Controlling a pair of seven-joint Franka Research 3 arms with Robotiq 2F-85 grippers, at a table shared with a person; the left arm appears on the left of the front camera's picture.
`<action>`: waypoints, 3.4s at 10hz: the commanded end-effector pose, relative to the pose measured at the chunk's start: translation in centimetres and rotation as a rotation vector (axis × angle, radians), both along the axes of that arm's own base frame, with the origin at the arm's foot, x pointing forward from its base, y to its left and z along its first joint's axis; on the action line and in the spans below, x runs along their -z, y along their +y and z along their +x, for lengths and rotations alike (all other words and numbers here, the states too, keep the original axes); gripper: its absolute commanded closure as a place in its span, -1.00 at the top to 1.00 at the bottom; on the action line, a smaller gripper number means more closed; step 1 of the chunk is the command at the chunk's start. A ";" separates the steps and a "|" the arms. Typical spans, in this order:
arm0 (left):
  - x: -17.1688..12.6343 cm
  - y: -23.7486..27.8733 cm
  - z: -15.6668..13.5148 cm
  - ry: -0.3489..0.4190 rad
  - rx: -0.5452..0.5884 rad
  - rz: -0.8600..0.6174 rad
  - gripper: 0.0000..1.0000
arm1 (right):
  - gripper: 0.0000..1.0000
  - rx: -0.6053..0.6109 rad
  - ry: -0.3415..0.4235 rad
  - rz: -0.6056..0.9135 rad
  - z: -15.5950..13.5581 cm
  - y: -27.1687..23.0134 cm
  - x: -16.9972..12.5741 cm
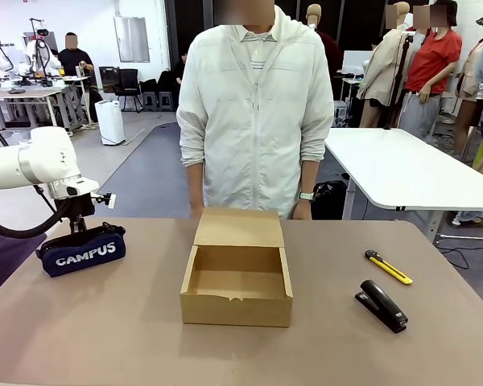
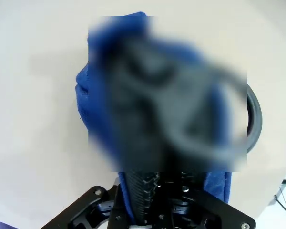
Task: Pack the items into the box.
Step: Pick up the item specified by the human and place it in the Mailer Box.
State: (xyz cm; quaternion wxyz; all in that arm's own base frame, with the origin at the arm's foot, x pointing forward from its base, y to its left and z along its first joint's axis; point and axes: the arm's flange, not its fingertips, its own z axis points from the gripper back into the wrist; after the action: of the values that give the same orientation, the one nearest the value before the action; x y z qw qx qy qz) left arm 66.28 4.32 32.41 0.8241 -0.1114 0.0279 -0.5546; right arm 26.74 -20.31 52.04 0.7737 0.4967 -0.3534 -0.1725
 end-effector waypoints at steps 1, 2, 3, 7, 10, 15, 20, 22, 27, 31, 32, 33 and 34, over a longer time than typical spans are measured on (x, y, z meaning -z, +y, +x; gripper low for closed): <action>-1.5 0.6 0.0 -0.021 -0.006 -0.020 -1.00 | 1.00 0.000 -0.044 0.007 0.4 0.0 -0.1; -2.9 1.0 -0.2 -0.008 -0.006 -0.029 -1.00 | 1.00 0.000 -0.044 0.007 0.4 0.0 -0.1; -5.0 1.5 -0.6 0.015 0.016 -0.076 -1.00 | 1.00 0.000 -0.044 0.007 0.4 0.0 -0.1; -19.9 2.5 -8.2 0.028 0.196 -0.043 -1.00 | 1.00 0.000 -0.044 0.007 0.4 0.0 -0.1; -22.1 2.2 -8.6 0.035 0.160 -0.064 -1.00 | 1.00 0.000 -0.044 0.007 0.4 0.0 -0.1; -22.1 2.2 -8.6 0.035 0.160 -0.064 -1.00 | 1.00 0.000 -0.044 0.007 0.4 0.0 -0.1; -19.5 -20.4 -14.8 0.140 0.393 -0.080 -1.00 | 1.00 0.000 -0.044 0.007 0.4 0.0 -0.1; -17.0 -30.0 -15.1 0.145 0.346 -0.155 -1.00 | 1.00 0.000 -0.044 0.007 0.4 0.0 -0.1; -13.3 -39.4 -16.0 0.064 0.294 -0.190 -1.00 | 1.00 0.000 -0.044 0.007 0.4 0.0 -0.1; -13.3 -39.4 -16.0 0.064 0.294 -0.190 -1.00 | 1.00 0.000 -0.044 0.007 0.4 0.0 -0.1; -13.0 -40.1 -15.4 0.069 0.280 -0.196 -1.00 | 1.00 0.000 -0.044 0.007 0.4 0.0 -0.1; -11.7 -40.9 -14.5 0.093 0.300 -0.155 -1.00 | 1.00 0.000 -0.044 0.007 0.4 0.0 -0.1; -10.6 -41.5 -14.1 0.078 0.299 -0.131 -1.00 | 1.00 0.000 -0.044 0.007 0.4 0.0 -0.1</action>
State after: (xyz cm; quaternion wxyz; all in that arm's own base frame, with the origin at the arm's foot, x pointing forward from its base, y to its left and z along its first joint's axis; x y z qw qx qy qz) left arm 51.39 -36.40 43.68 0.7188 -0.1977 0.0321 -0.6658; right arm 26.77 -20.27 52.09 0.7748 0.4953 -0.3531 -0.1720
